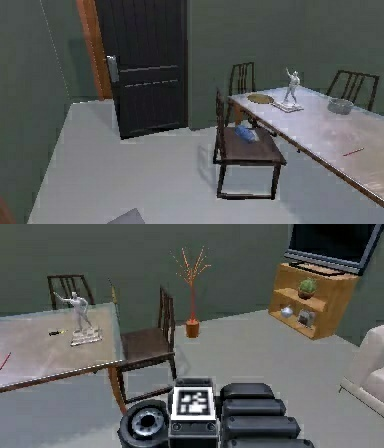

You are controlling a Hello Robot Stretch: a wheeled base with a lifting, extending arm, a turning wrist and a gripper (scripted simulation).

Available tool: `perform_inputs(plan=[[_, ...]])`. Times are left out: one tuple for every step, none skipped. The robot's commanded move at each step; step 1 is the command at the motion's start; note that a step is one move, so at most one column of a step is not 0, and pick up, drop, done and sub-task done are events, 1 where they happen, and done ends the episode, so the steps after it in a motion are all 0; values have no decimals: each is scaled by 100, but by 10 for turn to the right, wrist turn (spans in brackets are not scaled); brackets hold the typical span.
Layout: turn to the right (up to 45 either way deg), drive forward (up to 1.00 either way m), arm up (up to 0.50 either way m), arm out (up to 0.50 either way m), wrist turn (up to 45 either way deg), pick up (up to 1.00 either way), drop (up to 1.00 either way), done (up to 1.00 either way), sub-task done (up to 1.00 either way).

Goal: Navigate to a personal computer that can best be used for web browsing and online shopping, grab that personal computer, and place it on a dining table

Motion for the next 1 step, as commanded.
perform_inputs(plan=[[210,0,0,0,0,0,0,0,0]])
